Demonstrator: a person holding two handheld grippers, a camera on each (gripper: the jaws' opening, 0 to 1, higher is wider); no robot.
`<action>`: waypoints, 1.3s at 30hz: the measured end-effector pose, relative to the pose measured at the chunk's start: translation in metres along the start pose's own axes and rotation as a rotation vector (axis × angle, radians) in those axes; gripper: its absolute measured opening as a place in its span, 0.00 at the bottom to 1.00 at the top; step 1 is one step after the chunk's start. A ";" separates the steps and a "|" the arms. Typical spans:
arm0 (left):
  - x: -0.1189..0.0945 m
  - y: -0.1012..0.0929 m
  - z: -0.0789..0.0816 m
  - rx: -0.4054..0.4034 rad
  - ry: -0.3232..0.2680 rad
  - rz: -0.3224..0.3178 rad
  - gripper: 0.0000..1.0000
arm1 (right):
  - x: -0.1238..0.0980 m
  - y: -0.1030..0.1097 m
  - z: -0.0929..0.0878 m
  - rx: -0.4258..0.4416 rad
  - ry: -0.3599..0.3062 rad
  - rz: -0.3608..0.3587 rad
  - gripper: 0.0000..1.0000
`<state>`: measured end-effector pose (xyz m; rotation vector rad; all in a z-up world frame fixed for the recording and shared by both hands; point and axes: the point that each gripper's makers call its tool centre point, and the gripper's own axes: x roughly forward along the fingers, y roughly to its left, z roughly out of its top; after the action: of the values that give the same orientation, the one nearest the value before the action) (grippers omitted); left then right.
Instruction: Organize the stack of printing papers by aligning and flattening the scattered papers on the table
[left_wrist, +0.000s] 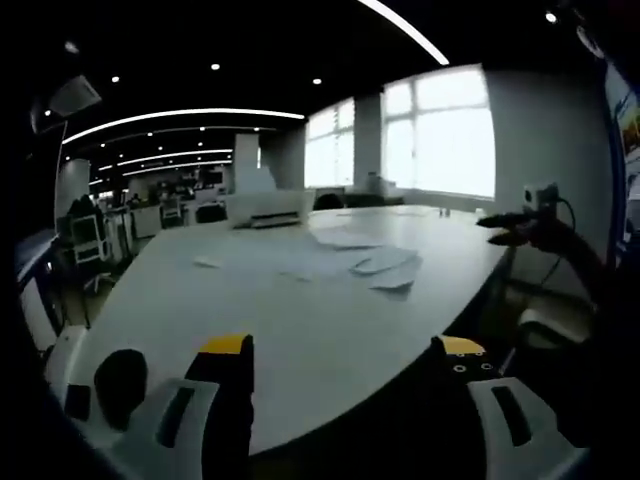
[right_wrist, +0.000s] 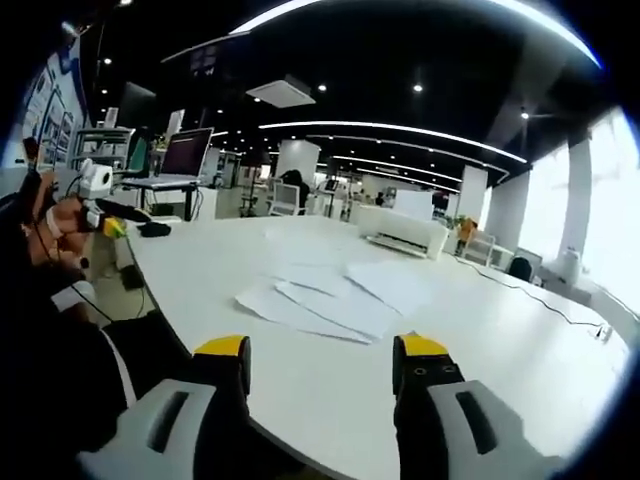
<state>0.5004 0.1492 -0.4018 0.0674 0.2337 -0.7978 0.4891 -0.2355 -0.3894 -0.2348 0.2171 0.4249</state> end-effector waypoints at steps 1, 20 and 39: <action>0.000 0.000 0.000 0.000 -0.001 -0.001 0.75 | 0.002 -0.001 0.001 0.002 -0.005 0.000 0.52; 0.006 -0.002 -0.002 -0.004 0.005 -0.015 0.74 | 0.041 -0.012 0.010 -0.016 -0.009 0.017 0.52; 0.008 -0.002 -0.007 -0.010 0.016 -0.013 0.74 | 0.065 -0.018 0.011 0.001 -0.011 0.034 0.52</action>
<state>0.5031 0.1436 -0.4103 0.0631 0.2538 -0.8091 0.5565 -0.2240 -0.3922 -0.2280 0.2111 0.4598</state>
